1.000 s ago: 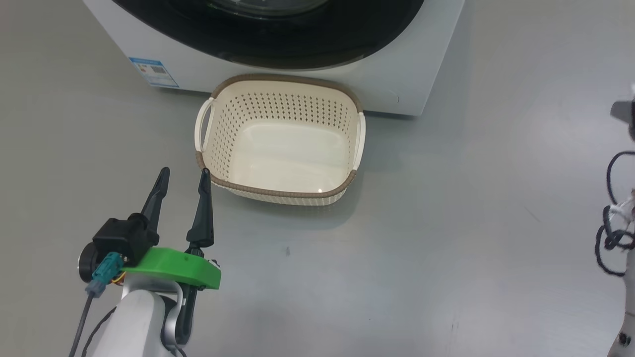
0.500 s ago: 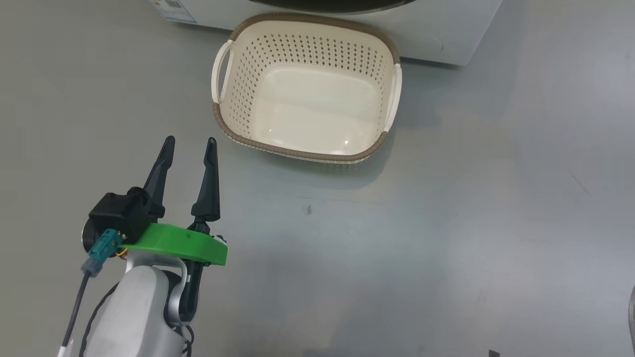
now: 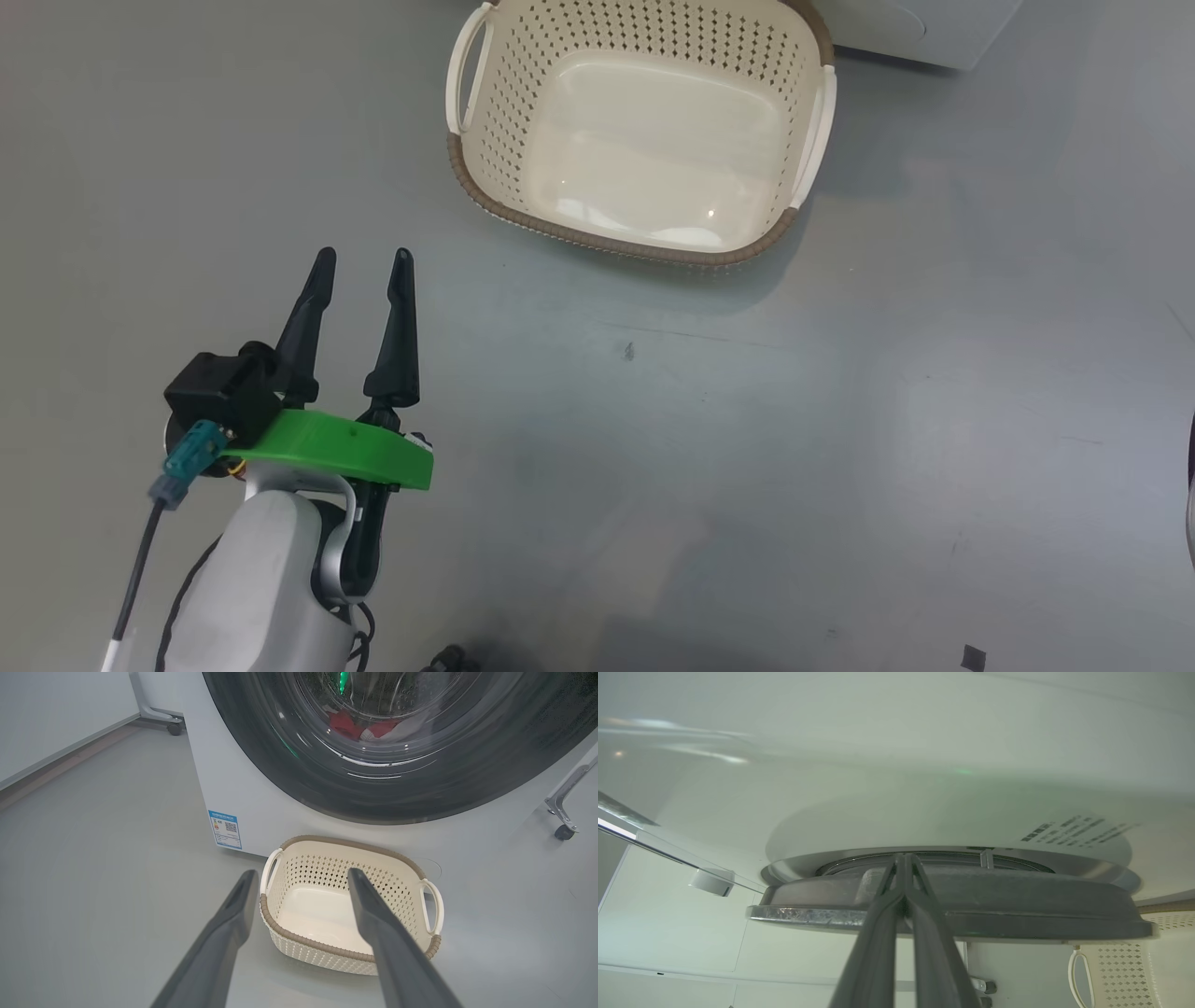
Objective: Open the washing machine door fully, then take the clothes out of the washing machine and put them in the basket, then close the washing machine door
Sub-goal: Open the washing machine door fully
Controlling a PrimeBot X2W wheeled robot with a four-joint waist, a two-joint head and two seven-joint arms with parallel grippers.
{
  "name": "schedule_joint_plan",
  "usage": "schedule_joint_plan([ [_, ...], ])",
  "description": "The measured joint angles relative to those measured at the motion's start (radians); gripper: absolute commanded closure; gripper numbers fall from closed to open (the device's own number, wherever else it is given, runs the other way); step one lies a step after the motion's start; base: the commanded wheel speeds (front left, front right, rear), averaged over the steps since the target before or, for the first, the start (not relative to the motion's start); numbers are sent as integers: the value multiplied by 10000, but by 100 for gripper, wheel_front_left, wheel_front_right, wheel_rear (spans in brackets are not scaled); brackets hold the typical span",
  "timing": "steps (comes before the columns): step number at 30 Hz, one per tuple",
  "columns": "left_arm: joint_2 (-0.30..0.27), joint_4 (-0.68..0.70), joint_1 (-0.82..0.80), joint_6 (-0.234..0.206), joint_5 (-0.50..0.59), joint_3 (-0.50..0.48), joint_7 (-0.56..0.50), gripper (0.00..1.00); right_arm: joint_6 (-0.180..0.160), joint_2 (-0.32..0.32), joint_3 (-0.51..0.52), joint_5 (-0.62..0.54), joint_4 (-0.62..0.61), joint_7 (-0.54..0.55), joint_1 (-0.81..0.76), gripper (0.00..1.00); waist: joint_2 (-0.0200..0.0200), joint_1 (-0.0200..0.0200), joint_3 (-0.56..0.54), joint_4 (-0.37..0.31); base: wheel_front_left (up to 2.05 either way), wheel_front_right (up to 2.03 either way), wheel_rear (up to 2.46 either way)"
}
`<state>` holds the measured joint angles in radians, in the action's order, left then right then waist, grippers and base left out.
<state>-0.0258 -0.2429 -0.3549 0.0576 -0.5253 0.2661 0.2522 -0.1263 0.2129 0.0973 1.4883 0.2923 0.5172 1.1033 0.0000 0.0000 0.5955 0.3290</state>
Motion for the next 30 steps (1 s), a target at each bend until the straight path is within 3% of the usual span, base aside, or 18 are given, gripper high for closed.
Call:
schedule_joint_plan([
  [30,25,-73,-245,-94,-27,27,0,0,-12,-58,-389,-107,2721,826,1848,100,0,0,335,394,0,0,0],
])
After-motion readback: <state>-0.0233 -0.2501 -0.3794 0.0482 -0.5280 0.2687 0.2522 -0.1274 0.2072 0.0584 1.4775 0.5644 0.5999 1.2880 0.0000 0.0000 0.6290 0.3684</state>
